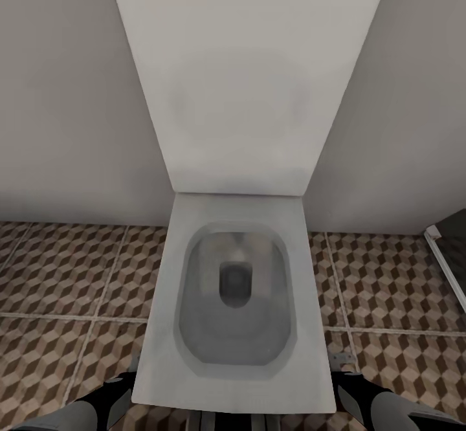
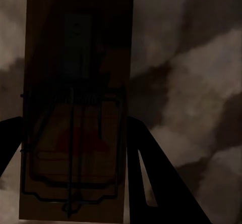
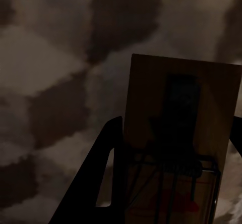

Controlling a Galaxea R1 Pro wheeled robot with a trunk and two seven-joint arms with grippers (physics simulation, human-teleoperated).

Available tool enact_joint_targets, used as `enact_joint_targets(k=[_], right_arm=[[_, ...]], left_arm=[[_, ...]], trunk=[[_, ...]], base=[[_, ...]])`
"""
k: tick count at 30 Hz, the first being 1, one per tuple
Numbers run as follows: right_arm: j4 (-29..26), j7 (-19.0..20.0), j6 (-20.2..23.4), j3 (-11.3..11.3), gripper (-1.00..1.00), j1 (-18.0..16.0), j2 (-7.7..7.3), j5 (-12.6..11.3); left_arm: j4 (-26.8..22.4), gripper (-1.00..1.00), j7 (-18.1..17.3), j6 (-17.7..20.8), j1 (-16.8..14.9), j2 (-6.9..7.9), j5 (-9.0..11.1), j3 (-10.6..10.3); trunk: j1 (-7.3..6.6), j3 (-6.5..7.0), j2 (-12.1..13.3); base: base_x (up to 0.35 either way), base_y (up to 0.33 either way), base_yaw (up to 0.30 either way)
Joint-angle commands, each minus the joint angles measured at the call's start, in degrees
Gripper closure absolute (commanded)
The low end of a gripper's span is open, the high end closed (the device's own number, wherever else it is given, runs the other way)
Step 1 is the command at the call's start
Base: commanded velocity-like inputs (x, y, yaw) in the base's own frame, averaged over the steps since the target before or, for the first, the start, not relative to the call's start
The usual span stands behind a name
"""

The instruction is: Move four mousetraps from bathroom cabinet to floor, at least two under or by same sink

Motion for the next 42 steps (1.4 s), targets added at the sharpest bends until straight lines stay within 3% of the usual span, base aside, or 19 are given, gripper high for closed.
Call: enact_joint_targets(k=[1,18,19,42], right_arm=[[0.08,0.1,0.09,-0.49,1.0,-0.05,-0.01,0.5],[0.07,0.1,0.28,-0.56,1.0,-0.05,-0.09,0.42],[0.08,0.1,0.28,-0.56,-1.0,-0.05,-0.09,0.44],[0.06,0.1,0.29,-0.56,-1.0,-0.05,-0.09,0.49]], left_arm=[[0.03,1.0,-0.18,-0.08,-0.02,0.02,0.41,-0.48],[0.03,1.0,-0.18,-0.08,-0.02,0.02,0.42,-0.48],[0.03,1.0,-0.18,-0.08,-0.02,0.02,0.42,-0.48],[0.03,1.0,-0.18,-0.08,-0.02,0.02,0.41,-0.48]], trunk=[[-0.01,-0.03,-0.01],[-0.01,-0.03,-0.01],[-0.01,-0.03,-0.01],[-0.01,-0.03,-0.01]], base=[[0.0,0.0,0.0],[0.0,0.0,0.0],[0.0,0.0,0.0],[0.0,0.0,0.0]])
